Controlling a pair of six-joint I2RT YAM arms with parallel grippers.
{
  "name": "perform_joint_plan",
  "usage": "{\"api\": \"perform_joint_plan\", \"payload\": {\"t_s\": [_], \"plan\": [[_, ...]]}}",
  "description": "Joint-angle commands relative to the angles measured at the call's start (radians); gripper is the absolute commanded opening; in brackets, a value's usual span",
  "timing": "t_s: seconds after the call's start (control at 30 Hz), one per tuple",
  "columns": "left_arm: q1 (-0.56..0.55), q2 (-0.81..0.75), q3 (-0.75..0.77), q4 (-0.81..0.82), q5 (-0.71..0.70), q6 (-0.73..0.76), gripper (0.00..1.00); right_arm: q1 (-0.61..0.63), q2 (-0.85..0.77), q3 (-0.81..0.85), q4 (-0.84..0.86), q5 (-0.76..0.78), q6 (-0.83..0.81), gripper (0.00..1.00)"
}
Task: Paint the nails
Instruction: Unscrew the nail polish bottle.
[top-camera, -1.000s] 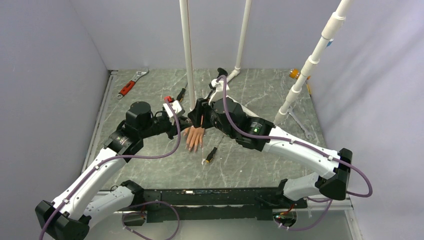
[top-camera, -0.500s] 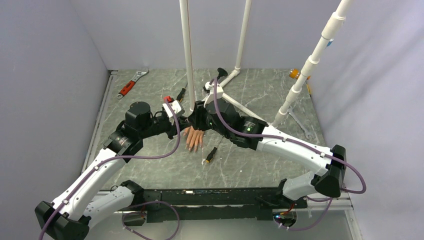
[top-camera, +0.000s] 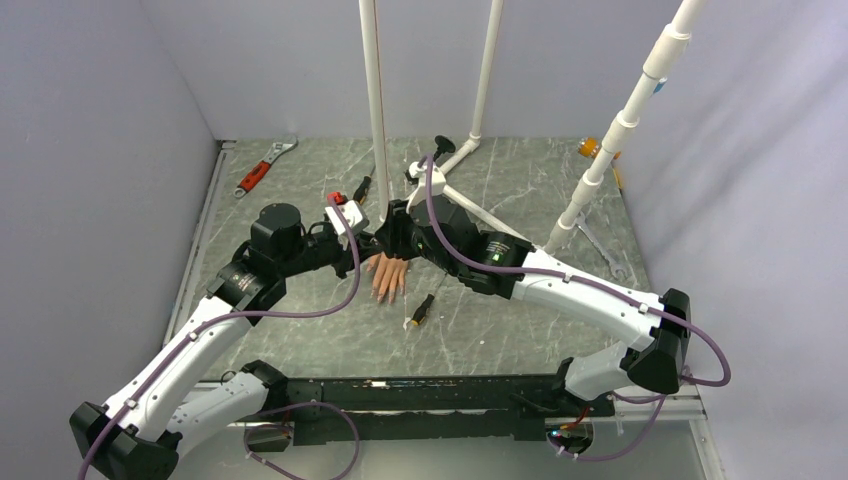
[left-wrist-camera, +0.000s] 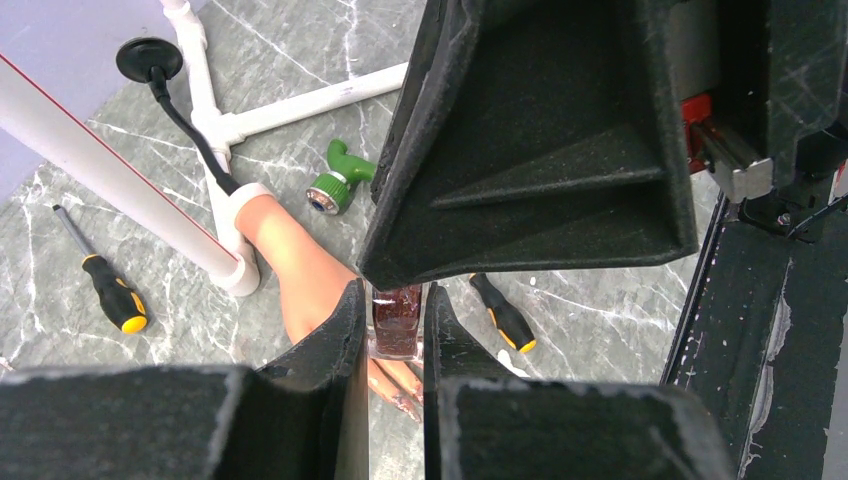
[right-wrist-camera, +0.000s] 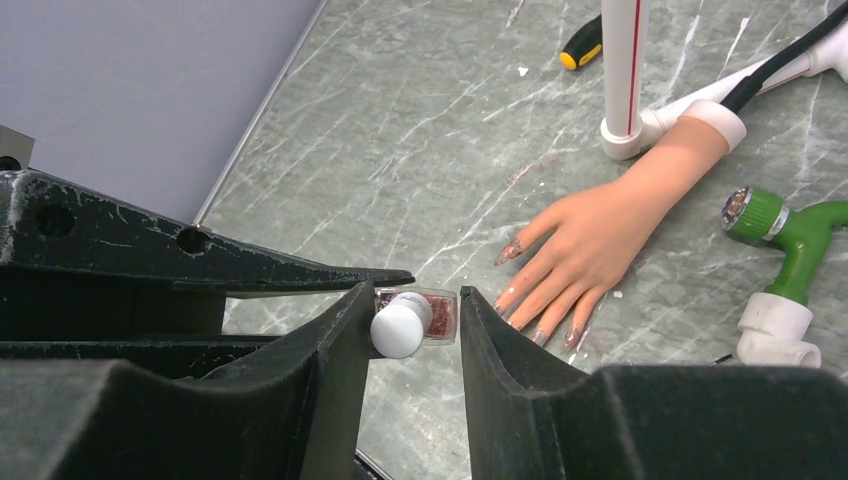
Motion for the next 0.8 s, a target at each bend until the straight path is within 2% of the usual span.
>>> {"api": "perform_joint_plan", "payload": {"t_s": [0.0, 0.13, 0.3, 0.5, 0.53, 0.77], "plan": [[-0.001, -0.018, 0.030, 0.052, 0.000, -0.010, 0.00, 0.003, -0.013, 0.048, 0.030, 0.030, -0.002, 0.39], [-0.002, -0.016, 0.030, 0.050, 0.002, -0.008, 0.00, 0.005, -0.013, 0.048, 0.029, 0.036, -0.003, 0.37], [-0.003, -0.015, 0.032, 0.050, 0.001, -0.008, 0.00, 0.003, -0.017, 0.044, 0.031, 0.040, -0.006, 0.29], [-0.002, -0.022, 0.028, 0.053, -0.009, -0.007, 0.00, 0.005, -0.007, 0.046, 0.024, 0.018, -0.025, 0.02], [-0.002, -0.020, 0.030, 0.051, -0.009, -0.007, 0.00, 0.004, -0.004, 0.047, 0.022, 0.010, -0.031, 0.00], [-0.002, -0.028, 0.027, 0.055, 0.001, -0.009, 0.00, 0.003, -0.021, 0.019, 0.028, -0.030, -0.075, 0.00]]}}
